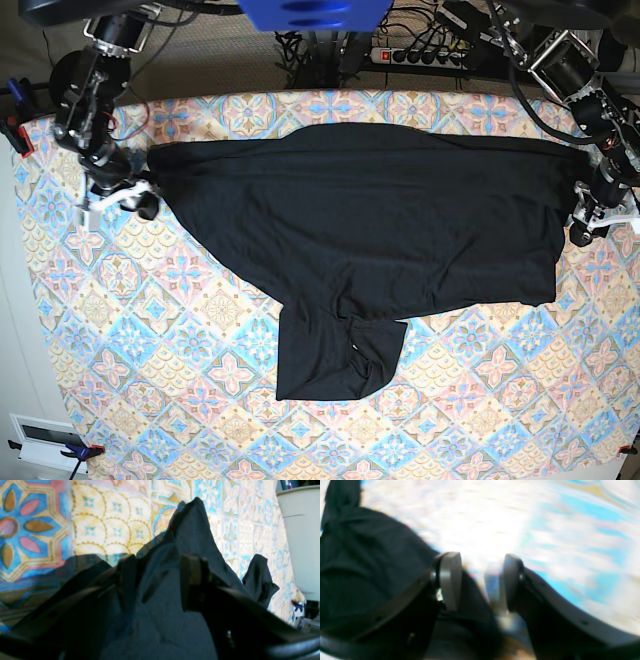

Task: Layout the t-shirt on the table in an organized manner, then fold the t-shirt properly
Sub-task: 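Drag the shirt corner with the right gripper toward the shirt's middle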

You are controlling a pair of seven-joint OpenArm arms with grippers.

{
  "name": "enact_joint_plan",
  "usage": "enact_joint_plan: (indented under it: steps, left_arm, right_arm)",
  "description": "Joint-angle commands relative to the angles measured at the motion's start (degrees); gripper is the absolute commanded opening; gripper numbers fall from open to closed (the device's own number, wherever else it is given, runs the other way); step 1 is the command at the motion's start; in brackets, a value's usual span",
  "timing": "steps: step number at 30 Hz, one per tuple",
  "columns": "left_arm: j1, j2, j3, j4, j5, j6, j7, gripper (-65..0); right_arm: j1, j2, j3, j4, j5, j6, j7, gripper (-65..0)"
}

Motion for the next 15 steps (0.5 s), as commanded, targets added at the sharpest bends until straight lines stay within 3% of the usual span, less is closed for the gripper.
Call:
enact_joint_plan:
  steps: [1, 9, 15]
  left_arm:
    - [-0.7, -1.4, -0.2, 1.2, -0.8, -0.4, -0.8, -36.5]
    - [-0.7, -1.4, -0.2, 1.2, -0.8, -0.3, -1.0, -36.5]
    - [-1.0, -1.4, -0.2, 1.2, -0.8, -0.3, -1.0, -36.5]
  right_arm:
    - [1.4, 1.0, -0.7, 1.0, 0.8, 0.4, 1.2, -38.4]
    - [5.3, 1.1, -3.4, 0.9, 0.6, 0.4, 1.2, -38.4]
    - [5.5, 1.0, -3.2, -1.0, -8.9, 0.4, 1.2, -38.4]
